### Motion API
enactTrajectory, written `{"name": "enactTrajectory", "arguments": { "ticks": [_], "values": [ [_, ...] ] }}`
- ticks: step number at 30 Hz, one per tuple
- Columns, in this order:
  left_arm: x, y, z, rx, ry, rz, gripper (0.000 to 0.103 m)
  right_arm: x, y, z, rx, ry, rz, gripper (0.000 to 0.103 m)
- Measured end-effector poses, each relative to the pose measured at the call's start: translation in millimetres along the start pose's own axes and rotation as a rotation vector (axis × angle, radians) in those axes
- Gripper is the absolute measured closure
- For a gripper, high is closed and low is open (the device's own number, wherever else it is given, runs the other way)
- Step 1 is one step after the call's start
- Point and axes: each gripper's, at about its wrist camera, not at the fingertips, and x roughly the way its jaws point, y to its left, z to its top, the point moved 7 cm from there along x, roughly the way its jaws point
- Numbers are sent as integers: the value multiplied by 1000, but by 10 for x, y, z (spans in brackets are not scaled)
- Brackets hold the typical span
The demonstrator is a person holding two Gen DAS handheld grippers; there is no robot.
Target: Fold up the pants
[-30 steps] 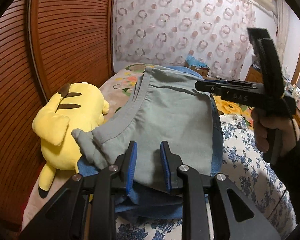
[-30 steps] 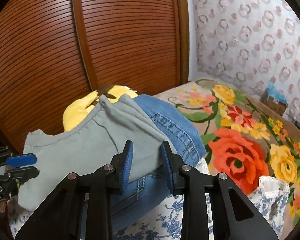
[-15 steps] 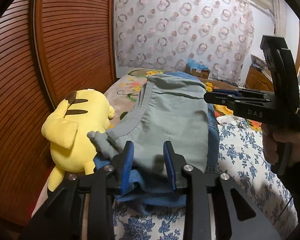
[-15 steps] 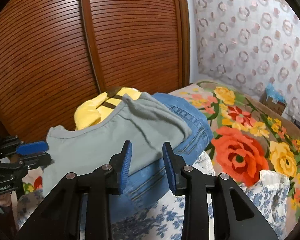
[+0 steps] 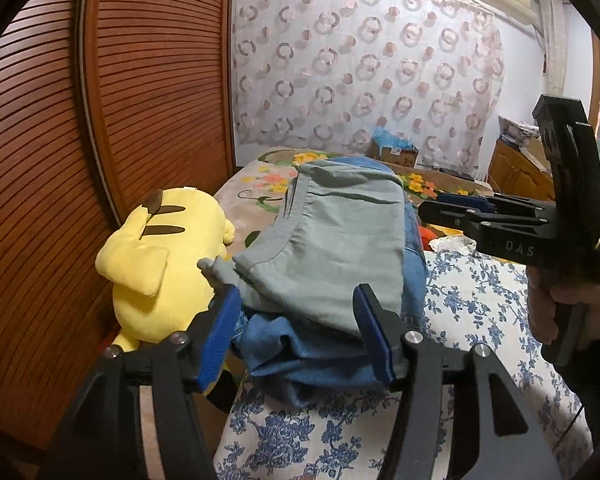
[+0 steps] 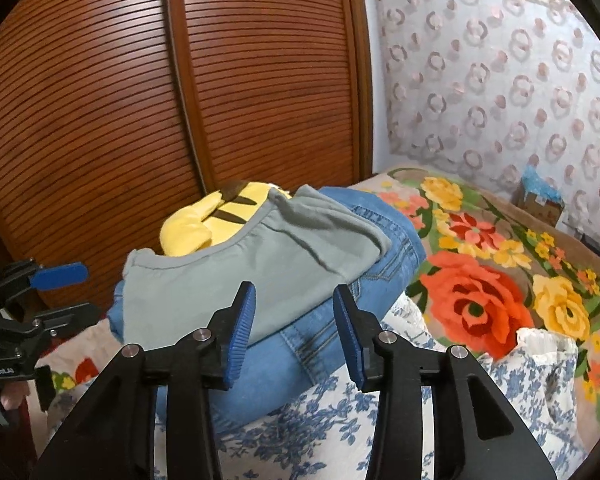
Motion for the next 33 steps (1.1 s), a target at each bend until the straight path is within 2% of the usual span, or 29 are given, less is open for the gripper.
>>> {"name": "enactTrajectory", "arguments": {
  "ticks": [10,13,19,24,30,33],
  "values": [
    [-105,-38,-130,9,22,39,44,-188,78,-73,11,-21,-22,53],
    [-133,-77,-172,3,21,0,44,-224,109,-115,16,-21,-34,51],
    [-195,-116,-212,-6,15,-6,43,-318,140,-235,35,-16,-47,47],
    [-226,-119,-249,-8,16,4,43,-412,162,-310,51,-20,-74,37],
    [-306,-168,-301,1,13,-13,43,-536,214,-410,60,-16,-112,22],
    [-355,-219,-316,8,8,-24,43,-625,249,-458,64,-20,-124,17]
  ]
}}
